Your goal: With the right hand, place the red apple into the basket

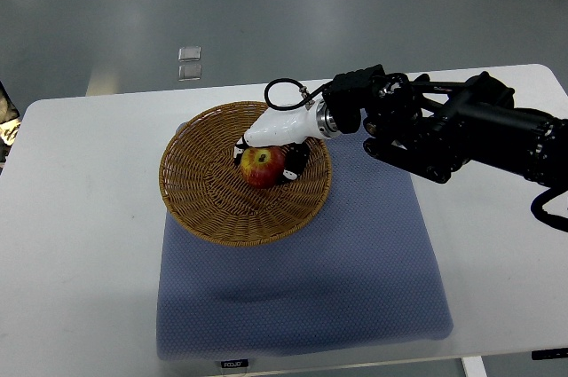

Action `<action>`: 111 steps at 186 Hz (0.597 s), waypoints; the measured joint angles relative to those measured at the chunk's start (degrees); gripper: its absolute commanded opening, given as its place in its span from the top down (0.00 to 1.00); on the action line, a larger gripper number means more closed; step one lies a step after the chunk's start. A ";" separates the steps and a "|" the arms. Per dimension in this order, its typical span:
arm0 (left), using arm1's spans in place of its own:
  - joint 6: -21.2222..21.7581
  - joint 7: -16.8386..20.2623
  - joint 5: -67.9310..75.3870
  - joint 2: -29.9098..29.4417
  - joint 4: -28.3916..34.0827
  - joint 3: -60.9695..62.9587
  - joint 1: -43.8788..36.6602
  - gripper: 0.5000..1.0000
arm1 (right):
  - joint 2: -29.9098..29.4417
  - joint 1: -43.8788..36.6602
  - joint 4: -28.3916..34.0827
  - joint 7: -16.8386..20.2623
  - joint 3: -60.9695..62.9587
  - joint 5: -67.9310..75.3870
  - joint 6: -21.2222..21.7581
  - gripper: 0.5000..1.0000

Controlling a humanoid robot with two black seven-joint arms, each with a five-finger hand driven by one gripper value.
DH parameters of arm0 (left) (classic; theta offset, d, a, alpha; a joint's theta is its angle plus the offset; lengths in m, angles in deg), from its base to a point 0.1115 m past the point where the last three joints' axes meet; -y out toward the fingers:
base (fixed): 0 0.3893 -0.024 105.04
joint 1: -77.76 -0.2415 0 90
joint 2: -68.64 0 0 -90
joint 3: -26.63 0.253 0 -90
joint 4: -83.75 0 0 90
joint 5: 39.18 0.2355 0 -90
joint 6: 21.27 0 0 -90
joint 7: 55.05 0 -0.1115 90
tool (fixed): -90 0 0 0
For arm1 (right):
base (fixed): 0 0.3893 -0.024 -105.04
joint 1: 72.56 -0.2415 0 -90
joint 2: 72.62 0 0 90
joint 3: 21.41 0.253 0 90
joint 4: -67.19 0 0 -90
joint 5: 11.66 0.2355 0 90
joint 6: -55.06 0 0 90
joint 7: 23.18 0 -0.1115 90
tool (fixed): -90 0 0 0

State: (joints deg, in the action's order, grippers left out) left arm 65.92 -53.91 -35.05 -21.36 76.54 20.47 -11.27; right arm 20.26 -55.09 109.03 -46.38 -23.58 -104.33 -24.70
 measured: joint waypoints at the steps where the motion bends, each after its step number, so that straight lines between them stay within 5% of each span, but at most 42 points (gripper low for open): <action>1: 0.00 0.00 0.00 0.00 0.00 0.00 0.00 0.00 | 0.00 0.00 0.00 0.00 0.01 0.00 -0.01 0.50; 36: 0.00 0.00 0.00 0.00 0.00 0.00 -0.01 0.00 | -0.10 -0.09 -0.01 0.00 0.22 0.22 -0.17 0.41; 50: 0.00 0.00 0.00 0.00 0.00 0.00 0.00 0.00 | -0.21 -0.19 0.08 0.00 0.30 0.57 -0.28 0.28; 111: 0.00 0.00 0.00 0.00 0.00 0.00 -0.01 0.00 | -0.67 -0.42 0.51 -0.12 1.34 1.02 -0.94 0.18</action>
State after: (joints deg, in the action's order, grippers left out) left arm 65.92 -53.90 -35.05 -21.36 76.54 20.47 -11.28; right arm 19.59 -55.51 109.54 -46.50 -22.24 -103.31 -25.64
